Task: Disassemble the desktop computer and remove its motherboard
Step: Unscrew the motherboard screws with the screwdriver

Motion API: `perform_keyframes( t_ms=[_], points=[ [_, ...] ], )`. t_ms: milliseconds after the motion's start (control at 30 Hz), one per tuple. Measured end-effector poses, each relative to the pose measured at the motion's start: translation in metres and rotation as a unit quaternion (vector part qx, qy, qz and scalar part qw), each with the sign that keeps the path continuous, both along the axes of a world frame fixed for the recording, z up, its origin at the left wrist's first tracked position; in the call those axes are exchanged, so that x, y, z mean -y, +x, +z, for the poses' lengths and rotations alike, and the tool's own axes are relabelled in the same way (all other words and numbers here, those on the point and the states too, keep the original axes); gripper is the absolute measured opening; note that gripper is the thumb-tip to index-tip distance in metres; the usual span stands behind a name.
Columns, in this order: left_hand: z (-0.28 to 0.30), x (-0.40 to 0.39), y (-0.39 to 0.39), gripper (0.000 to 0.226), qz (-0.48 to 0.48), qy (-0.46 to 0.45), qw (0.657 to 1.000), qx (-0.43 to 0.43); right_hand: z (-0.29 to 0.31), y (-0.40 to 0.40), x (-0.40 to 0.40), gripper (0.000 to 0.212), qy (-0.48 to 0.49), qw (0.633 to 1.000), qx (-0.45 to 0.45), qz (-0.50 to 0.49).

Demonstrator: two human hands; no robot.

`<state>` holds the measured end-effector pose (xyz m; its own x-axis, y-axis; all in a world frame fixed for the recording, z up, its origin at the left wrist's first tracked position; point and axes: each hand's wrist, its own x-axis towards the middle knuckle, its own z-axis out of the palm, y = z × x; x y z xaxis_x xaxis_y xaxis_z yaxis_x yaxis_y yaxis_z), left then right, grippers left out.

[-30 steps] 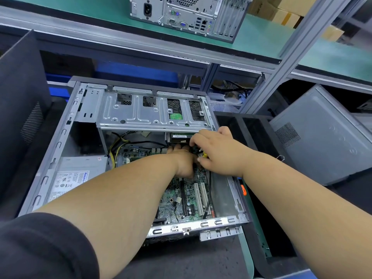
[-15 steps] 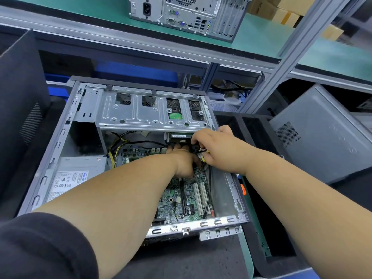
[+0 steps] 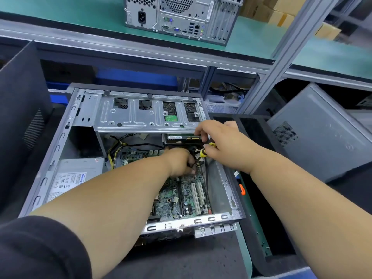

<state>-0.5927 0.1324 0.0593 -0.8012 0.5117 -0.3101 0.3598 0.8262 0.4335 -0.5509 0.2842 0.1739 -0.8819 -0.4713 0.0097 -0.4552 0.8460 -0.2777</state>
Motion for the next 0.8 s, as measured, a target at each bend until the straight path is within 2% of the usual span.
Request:
perform_keyframes(
  t_ms=[133,267,400,567,667,733,800],
  points=[
    [0.003,0.004,0.003,0.025,0.030,0.021,0.999,0.007,0.002,0.009,-0.013,0.030,-0.046,0.998,-0.004,-0.031],
    [0.011,0.007,0.008,0.026,0.032,-0.001,0.999,0.037,-0.003,0.025,-0.028,0.022,-0.114,0.992,-0.003,-0.050],
    [0.033,0.015,0.014,0.030,0.055,-0.022,0.996,0.068,-0.006,0.035,-0.031,0.015,-0.208,0.976,-0.052,-0.044],
    [0.070,0.029,0.035,0.033,0.110,-0.015,0.993,0.038,-0.004,0.036,-0.035,0.006,-0.304,0.945,-0.116,-0.038],
    [0.091,0.022,0.053,0.045,0.180,0.074,0.981,0.006,-0.004,0.039,-0.051,0.005,-0.392,0.910,-0.112,-0.076],
    [0.101,0.006,0.064,0.052,0.230,0.131,0.964,-0.032,-0.004,0.042,-0.067,0.007,-0.491,0.857,-0.079,-0.137],
    [0.107,-0.020,0.075,0.043,0.259,0.174,0.948,-0.062,-0.005,0.043,-0.089,0.008,-0.557,0.799,-0.071,-0.215]
  ],
)
